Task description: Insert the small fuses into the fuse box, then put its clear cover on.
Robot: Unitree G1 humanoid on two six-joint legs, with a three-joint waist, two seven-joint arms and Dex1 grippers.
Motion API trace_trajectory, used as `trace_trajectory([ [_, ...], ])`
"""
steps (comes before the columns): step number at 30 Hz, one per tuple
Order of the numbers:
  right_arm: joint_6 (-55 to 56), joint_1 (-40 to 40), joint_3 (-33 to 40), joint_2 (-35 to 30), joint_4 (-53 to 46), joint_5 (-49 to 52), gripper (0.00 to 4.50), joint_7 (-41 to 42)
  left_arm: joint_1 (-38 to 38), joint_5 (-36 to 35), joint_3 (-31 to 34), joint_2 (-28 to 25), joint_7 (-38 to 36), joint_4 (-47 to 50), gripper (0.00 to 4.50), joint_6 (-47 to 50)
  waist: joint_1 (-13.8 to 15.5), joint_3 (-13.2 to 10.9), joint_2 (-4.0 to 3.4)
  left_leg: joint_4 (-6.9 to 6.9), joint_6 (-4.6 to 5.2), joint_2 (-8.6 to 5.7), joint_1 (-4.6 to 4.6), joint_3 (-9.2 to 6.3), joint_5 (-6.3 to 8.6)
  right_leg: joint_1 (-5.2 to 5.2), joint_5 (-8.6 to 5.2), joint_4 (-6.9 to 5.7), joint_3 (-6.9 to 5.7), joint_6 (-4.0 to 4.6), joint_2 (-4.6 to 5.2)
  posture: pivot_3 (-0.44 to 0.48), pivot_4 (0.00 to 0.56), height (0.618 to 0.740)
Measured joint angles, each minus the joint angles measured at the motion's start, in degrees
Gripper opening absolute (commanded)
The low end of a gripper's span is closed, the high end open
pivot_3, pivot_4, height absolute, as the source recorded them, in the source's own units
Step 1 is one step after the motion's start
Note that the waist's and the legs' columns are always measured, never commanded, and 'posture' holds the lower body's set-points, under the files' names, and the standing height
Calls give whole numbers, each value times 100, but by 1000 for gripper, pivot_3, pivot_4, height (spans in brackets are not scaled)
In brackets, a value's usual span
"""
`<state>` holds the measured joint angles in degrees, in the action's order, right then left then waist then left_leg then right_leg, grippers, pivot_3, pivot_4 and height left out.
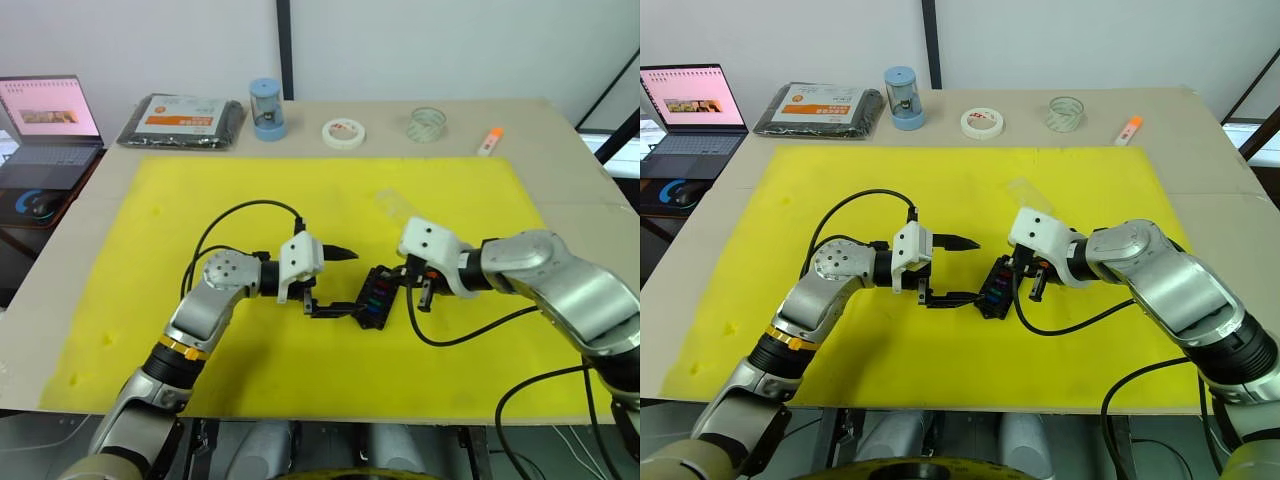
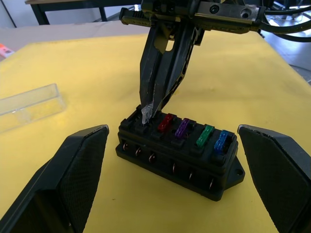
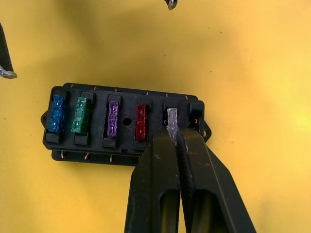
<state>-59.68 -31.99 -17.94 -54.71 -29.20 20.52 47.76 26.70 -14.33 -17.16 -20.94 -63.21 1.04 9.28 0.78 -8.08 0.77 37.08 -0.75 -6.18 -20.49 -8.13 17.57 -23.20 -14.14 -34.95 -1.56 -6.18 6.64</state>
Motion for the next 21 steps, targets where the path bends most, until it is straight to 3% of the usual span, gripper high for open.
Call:
trace_trajectory([
  [21,144,42,-103,0,12,-193,0,145,-19,12,-3,-12,16,3,4470,-4,-1,1,1,0,0,1,3,0,0,3,0,0,0,0,-1,0,150,740],
])
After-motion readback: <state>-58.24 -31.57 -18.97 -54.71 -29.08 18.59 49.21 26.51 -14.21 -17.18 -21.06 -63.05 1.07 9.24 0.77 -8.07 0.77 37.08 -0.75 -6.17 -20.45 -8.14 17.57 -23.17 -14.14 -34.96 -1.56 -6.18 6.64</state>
